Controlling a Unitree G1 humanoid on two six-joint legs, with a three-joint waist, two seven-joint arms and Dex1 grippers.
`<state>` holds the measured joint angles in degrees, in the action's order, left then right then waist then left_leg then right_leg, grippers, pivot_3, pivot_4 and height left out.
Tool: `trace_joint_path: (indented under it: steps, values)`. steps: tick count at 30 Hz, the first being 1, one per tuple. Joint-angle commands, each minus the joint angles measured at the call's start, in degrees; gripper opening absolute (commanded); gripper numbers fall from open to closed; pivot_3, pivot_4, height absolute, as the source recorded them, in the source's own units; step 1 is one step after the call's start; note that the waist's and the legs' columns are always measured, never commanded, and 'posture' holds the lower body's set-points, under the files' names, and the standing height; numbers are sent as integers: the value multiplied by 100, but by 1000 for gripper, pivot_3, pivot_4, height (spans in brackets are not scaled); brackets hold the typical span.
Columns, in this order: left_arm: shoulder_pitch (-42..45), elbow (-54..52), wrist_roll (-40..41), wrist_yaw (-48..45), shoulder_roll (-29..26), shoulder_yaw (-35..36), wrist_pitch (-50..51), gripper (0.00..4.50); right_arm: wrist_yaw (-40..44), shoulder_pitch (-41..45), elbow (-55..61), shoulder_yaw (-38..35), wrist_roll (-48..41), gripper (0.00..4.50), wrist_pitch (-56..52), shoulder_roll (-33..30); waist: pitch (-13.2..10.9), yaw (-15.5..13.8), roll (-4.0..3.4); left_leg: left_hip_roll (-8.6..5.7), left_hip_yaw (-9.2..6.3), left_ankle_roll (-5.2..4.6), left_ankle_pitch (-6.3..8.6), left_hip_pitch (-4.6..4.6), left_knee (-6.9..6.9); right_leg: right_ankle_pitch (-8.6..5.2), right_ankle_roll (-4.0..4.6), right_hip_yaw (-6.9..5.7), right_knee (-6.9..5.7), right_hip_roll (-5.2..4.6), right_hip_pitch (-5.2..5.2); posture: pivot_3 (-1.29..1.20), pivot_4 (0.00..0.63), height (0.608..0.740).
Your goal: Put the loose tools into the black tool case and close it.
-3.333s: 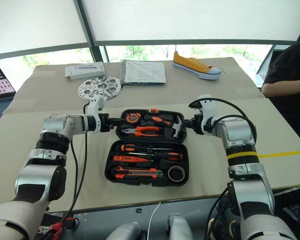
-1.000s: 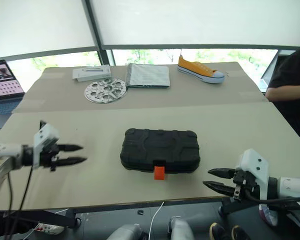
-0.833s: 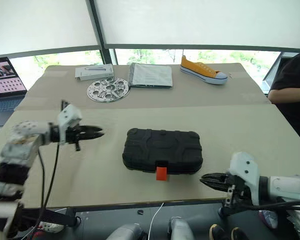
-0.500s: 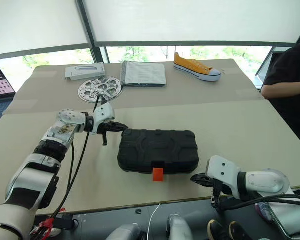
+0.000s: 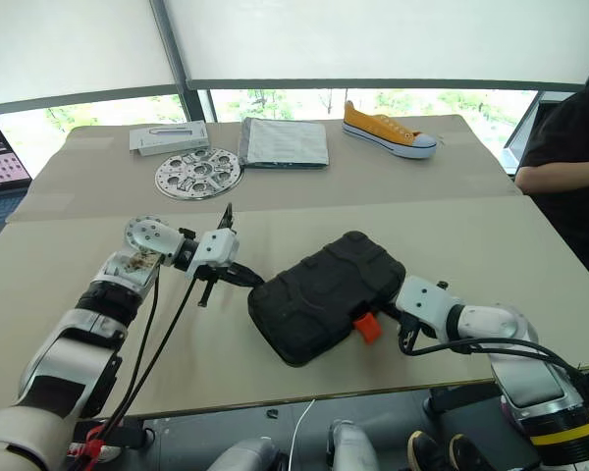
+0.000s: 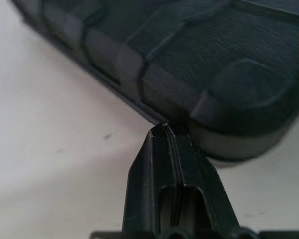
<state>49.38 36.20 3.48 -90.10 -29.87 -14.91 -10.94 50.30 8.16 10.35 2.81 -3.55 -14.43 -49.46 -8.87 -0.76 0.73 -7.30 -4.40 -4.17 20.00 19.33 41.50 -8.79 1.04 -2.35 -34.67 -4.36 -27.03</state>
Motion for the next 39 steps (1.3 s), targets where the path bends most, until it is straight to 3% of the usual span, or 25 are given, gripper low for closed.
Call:
trace_joint_path:
  steps: [1,5,9,13,17,23,33,39]
  values:
    - [282,-673,459,80,24,272,1004,36,339,-333,522,-590,-481,0,40,-221,0,-23,0,0,-1,0,0,9,20,-1,1,-2,-30,-1,-5,0,150,740]
    - [531,-1246,853,117,243,290,2111,36,732,-979,1218,-1423,-1261,0,-368,-403,-1,-74,0,-4,-3,-1,1,16,37,-1,1,1,-25,-4,-3,0,150,740]
    - [339,-1445,533,183,603,-196,1760,36,702,-1262,1742,-1844,-1774,0,-833,-368,5,-79,-10,0,-3,-1,2,-11,34,-1,1,6,-25,-2,25,0,150,740]
    - [204,-624,-487,613,802,-930,192,36,483,-1210,2070,-1523,-1789,0,-1024,-224,5,-60,-9,5,-2,-1,2,-14,32,-1,2,9,-23,2,27,0,150,740]
    - [201,-155,-780,705,789,-1158,-576,36,282,-1075,2132,-1212,-1718,0,-1156,-100,14,-96,-22,7,-1,-1,2,-37,30,-1,4,9,-13,-1,58,0,150,740]
    - [194,-212,-548,668,852,-1028,-400,36,37,-1162,1828,-541,-1132,0,-1056,-76,19,-140,-21,11,-1,-19,12,-71,21,-6,-5,10,-7,6,87,0,150,740]
    - [264,-239,-496,724,944,-969,-333,36,89,-1173,1887,-845,-1373,0,-1290,-114,19,-148,-22,8,1,-18,12,-73,22,-6,-5,13,-11,6,86,0,150,740]
    - [295,-297,-486,732,1043,-975,-276,36,61,-1259,1852,-515,-1179,0,-1414,-148,19,-162,-22,9,0,-18,12,-72,22,-6,-5,12,-10,6,86,0,150,740]
